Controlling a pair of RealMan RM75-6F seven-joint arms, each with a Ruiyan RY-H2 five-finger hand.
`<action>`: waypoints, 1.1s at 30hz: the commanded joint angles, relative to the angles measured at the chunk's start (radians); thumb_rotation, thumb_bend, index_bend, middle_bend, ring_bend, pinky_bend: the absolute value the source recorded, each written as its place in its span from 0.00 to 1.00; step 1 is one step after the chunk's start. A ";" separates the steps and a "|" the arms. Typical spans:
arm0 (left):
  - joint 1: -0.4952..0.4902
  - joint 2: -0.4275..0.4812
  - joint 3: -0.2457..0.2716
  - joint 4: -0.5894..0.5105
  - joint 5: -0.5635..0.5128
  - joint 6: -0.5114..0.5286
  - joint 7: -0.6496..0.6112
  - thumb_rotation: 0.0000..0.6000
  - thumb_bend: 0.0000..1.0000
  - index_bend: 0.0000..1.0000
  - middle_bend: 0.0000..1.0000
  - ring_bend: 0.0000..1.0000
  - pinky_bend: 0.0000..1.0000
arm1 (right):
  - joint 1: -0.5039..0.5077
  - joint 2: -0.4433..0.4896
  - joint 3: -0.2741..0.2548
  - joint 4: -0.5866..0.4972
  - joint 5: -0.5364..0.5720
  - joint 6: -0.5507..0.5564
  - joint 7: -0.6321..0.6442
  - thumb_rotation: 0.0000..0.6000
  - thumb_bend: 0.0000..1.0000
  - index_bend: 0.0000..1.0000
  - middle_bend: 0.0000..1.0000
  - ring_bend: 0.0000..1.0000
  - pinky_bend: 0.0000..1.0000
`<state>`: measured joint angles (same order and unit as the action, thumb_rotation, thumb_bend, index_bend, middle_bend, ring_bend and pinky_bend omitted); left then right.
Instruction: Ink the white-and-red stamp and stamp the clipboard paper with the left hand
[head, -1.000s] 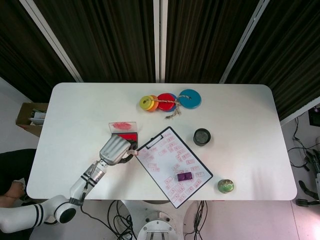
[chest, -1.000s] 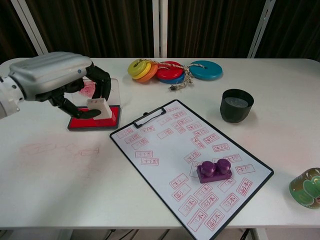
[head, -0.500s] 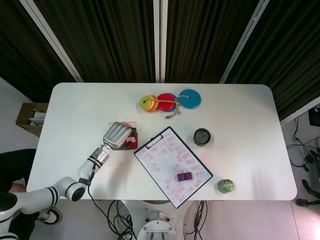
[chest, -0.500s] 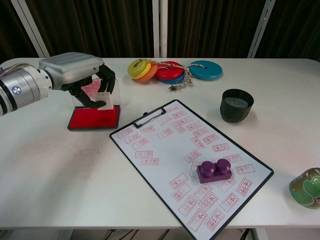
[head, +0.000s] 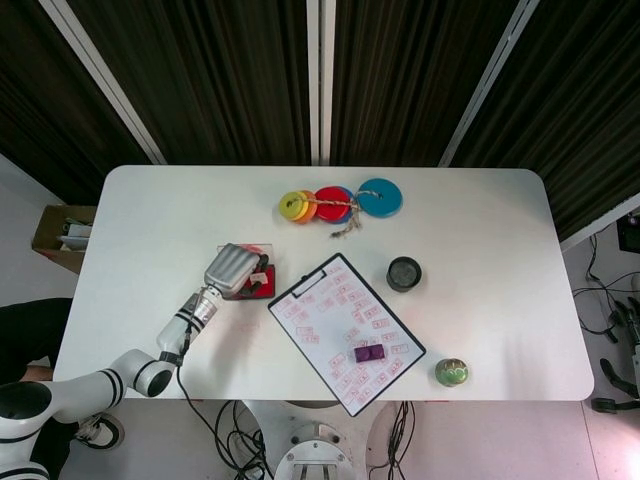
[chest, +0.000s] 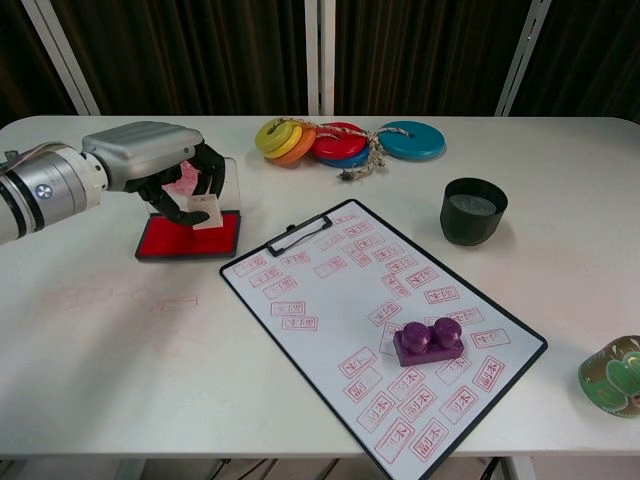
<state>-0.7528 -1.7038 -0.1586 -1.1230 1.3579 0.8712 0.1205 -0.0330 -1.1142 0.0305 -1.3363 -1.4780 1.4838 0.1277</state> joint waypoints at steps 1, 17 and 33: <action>-0.003 -0.005 0.006 0.009 0.000 -0.002 -0.007 1.00 0.44 0.57 0.59 1.00 1.00 | -0.001 0.000 -0.001 0.001 0.001 -0.001 -0.001 1.00 0.21 0.00 0.00 0.00 0.00; -0.005 -0.032 0.024 0.067 -0.007 0.000 -0.051 1.00 0.44 0.58 0.59 1.00 1.00 | -0.001 -0.005 -0.003 0.009 0.000 -0.003 0.004 1.00 0.21 0.00 0.00 0.00 0.00; 0.027 0.146 0.011 -0.240 0.017 0.088 -0.073 1.00 0.45 0.59 0.61 1.00 1.00 | 0.003 -0.009 -0.002 0.015 0.001 -0.012 0.010 1.00 0.21 0.00 0.00 0.00 0.00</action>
<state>-0.7370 -1.6027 -0.1468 -1.2991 1.3697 0.9398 0.0408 -0.0302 -1.1228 0.0287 -1.3218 -1.4768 1.4725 0.1374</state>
